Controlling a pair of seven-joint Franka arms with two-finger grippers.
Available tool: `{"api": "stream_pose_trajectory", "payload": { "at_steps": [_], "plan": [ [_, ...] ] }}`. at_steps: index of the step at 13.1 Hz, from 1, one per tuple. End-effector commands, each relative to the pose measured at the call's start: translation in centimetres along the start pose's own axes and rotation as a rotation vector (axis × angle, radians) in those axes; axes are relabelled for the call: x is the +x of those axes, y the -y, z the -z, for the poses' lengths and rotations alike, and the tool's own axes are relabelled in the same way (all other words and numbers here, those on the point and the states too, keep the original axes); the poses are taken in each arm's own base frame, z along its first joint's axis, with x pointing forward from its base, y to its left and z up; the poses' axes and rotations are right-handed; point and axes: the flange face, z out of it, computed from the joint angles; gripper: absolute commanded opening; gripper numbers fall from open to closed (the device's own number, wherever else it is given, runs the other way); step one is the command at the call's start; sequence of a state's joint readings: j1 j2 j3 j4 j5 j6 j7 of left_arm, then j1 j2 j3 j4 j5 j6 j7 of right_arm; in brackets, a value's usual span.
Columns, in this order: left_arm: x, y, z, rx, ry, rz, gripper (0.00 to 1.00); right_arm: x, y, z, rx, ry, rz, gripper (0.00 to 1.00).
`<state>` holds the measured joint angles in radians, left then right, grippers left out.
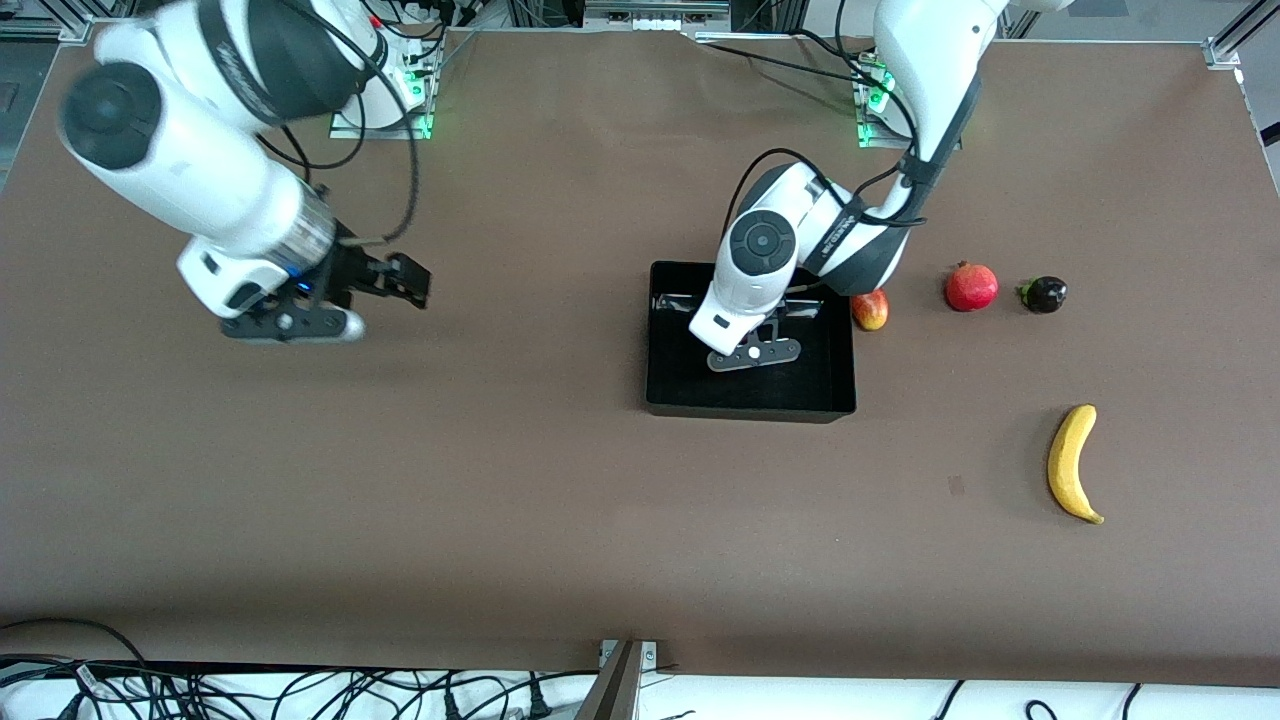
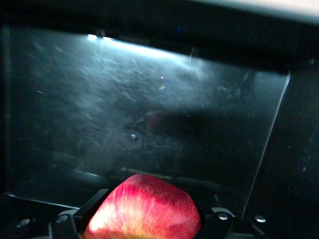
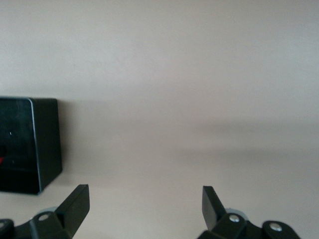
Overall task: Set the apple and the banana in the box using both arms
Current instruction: 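Lower the small red apple into the box and open the left gripper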
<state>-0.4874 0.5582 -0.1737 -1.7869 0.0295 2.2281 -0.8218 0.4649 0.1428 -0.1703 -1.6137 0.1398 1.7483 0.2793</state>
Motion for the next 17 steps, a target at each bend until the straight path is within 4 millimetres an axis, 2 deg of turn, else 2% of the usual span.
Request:
{"api": "stream_pose_trajectory", "payload": {
  "at_steps": [1, 2, 3, 5, 7, 8, 9, 11, 12, 13, 14, 16, 17],
  "plan": [
    [-0.5, -0.6, -3.0, -0.011, -0.005, -0.024, 0.0, -3.6, -4.0, 1.8, 0.032, 0.0, 0.025, 1.0],
    [-0.5, -0.6, -3.8, -0.008, 0.002, -0.022, 0.0, -4.0, -5.3, 2.4, 0.033, -0.007, 0.033, 1.0],
    [-0.7, -0.5, -4.6, -0.001, 0.012, -0.021, 0.0, -3.8, -7.5, 2.9, 0.032, -0.002, 0.022, 1.0],
    [-1.2, -0.5, -5.8, -0.003, 0.017, -0.027, 0.0, -3.4, -10.4, 3.8, 0.007, -0.007, 0.067, 1.0],
    [-1.1, -0.5, -6.6, -0.009, 0.016, -0.024, 0.0, -2.6, -12.3, 5.3, 0.001, -0.04, 0.082, 1.0],
    [-1.1, -0.5, -6.6, -0.012, 0.016, -0.021, 0.22, -1.9, -12.8, 5.9, -0.006, -0.054, 0.081, 1.0],
    [-1.0, -0.4, -6.5, -0.012, 0.016, -0.019, 0.96, -1.2, -13.6, 6.1, -0.024, -0.061, 0.076, 1.0],
    [-0.9, -0.5, -6.1, -0.012, 0.015, 0.018, 1.0, -0.6, -14.0, 7.2, -0.031, -0.085, 0.07, 1.0],
    [-0.9, -0.5, -5.0, -0.014, 0.011, 0.081, 1.0, 0.2, -14.1, 6.6, -0.04, -0.076, 0.073, 1.0],
    [-0.9, -0.1, -1.8, 0.0, 0.008, 0.138, 1.0, 0.3, -14.3, 6.7, -0.068, -0.079, 0.075, 1.0],
    [-0.2, 1.1, 1.6, 0.019, 0.012, 0.16, 1.0, 0.3, -14.3, 6.5, -0.084, -0.069, 0.077, 1.0],
    [2.5, 5.1, 8.9, 0.026, 0.0, 0.223, 1.0, 0.2, -14.4, 6.3, -0.084, -0.058, 0.072, 1.0],
    [4.3, 8.3, 11.6, 0.018, 0.002, 0.218, 1.0, 0.2, -14.3, 6.2, -0.084, -0.055, 0.071, 1.0]
  ]
}}
